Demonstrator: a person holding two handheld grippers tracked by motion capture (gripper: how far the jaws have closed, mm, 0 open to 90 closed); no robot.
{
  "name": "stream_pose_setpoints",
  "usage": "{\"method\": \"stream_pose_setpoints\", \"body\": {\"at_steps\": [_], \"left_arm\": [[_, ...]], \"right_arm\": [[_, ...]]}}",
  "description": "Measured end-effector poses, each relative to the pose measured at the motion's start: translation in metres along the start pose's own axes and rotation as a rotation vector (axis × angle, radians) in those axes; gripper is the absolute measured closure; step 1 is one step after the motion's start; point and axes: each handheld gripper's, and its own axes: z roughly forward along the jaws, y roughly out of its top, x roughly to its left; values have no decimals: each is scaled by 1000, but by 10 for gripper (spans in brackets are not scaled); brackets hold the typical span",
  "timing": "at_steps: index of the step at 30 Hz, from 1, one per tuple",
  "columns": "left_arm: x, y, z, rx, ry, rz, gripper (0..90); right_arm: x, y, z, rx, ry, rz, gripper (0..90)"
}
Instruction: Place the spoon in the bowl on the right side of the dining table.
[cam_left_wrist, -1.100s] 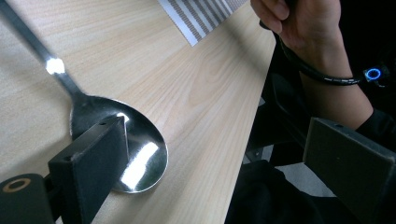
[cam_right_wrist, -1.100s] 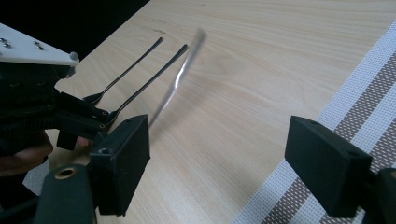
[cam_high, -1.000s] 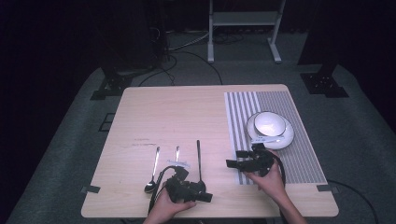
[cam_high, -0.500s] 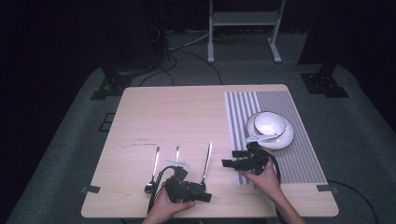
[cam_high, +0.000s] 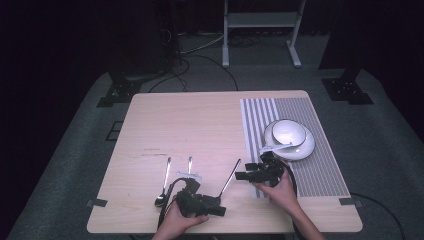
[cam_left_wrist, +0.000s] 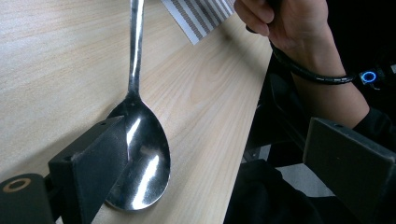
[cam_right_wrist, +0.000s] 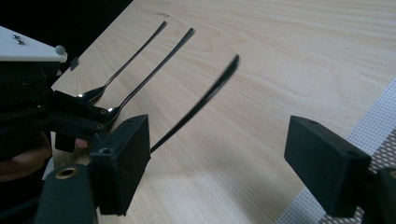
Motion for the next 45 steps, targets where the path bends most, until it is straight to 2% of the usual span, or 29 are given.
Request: {"method": "stream_pose_setpoints", "body": {"at_steps": [5, 10, 11, 12, 13, 20, 23, 25, 27, 29, 34, 35, 36, 37, 38, 39, 40, 45], "left_arm": [[0, 0, 0, -1, 2, 1, 54], [0, 0, 0, -1, 2, 4, 53], [0, -1, 0, -2, 0, 2, 53], [0, -1, 0, -3, -3, 3, 54], [0, -1, 0, -3, -3, 3, 54], [0, -1, 0, -1, -3, 5, 54], [0, -1, 0, -1, -3, 5, 54], [1, -1, -1, 0, -3, 9, 54], [1, -1, -1, -1, -3, 9, 54], [1, -1, -1, -1, -3, 9, 54], [-1, -1, 0, -1, 4, 9, 53], [-1, -1, 0, -1, 4, 9, 52], [-2, -1, 0, 9, 6, 12, 51], [-2, -1, 0, 9, 6, 12, 51], [-4, -1, -1, 3, 2, 21, 51], [-4, -1, -1, 3, 2, 21, 51], [-5, 0, -1, -3, -1, 32, 51], [-9, 1, -6, -22, -1, 59, 51]], "right_arm": [[0, 0, 3, 8, 7, 8, 230], [-1, 2, 7, 16, 27, 22, 369], [-1, 2, 7, 16, 27, 22, 369], [0, 2, 7, 18, 30, 27, 449], [0, 2, 7, 19, 31, 28, 467], [-1, 7, 9, 16, 64, 64, 494], [-1, 9, 10, 11, 59, 65, 506], [-2, 11, 11, 15, 51, 65, 559], [-1, 11, 12, 23, 56, 69, 677], [0, 11, 13, 31, 50, 62, 722], [0, 14, 11, 18, 114, 86, 791], [0, 14, 11, 18, 114, 86, 791], [1, 16, 10, 19, 153, 94, 821], [1, 16, 10, 19, 153, 94, 821], [2, 18, 9, 23, 191, 104, 846], [2, 18, 9, 23, 191, 104, 846], [4, 20, 8, 24, 226, 113, 866], [9, 25, 7, 34, 265, 117, 891]]}}
